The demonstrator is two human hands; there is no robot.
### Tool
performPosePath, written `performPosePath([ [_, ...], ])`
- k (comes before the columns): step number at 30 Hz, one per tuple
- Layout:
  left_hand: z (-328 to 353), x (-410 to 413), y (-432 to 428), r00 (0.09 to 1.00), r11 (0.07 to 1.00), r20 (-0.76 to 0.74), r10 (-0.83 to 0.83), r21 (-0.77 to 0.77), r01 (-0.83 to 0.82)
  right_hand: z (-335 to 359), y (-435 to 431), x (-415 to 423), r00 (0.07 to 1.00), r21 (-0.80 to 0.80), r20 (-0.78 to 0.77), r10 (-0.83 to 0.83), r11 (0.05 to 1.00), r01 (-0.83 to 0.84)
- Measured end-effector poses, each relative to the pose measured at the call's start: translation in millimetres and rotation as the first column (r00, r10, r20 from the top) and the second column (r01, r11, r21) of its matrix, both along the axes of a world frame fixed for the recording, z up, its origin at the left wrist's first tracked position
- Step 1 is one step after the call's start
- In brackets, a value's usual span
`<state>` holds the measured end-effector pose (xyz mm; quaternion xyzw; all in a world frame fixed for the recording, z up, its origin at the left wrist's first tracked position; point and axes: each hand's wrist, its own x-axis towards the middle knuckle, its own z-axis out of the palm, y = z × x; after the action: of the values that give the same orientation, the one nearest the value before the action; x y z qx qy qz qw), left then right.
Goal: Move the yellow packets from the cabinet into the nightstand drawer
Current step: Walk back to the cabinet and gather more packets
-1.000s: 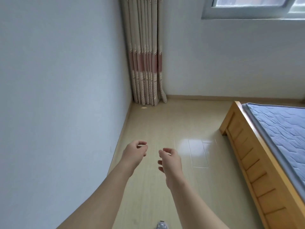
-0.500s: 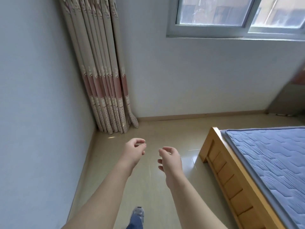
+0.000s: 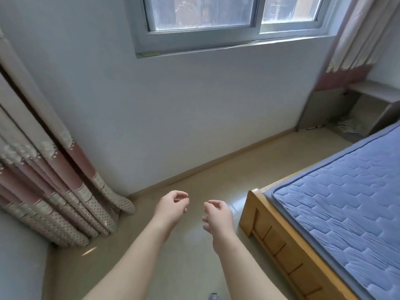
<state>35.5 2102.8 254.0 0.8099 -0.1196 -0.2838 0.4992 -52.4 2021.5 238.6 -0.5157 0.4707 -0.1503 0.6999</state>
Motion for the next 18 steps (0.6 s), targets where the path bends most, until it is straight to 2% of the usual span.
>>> performPosePath([
  [7, -6, 115, -155, 0.994, 0.993, 0.022, -0.106, 0.047, 0.105, -5, -154, 105, 0.998, -0.057, 0.001, -0.057, 0.997, 0.057],
  [11, 5, 169, -242, 0.993, 0.993, 0.020, -0.117, -0.005, 0.117, -1, -238, 158, 0.997, -0.103, -0.011, -0.078, 0.992, 0.077],
  [18, -18, 255, -366, 0.979, 0.979, -0.038, -0.202, -0.013, 0.201, -11, -352, 243, 0.984, -0.077, -0.042, -0.175, 0.982, 0.171],
])
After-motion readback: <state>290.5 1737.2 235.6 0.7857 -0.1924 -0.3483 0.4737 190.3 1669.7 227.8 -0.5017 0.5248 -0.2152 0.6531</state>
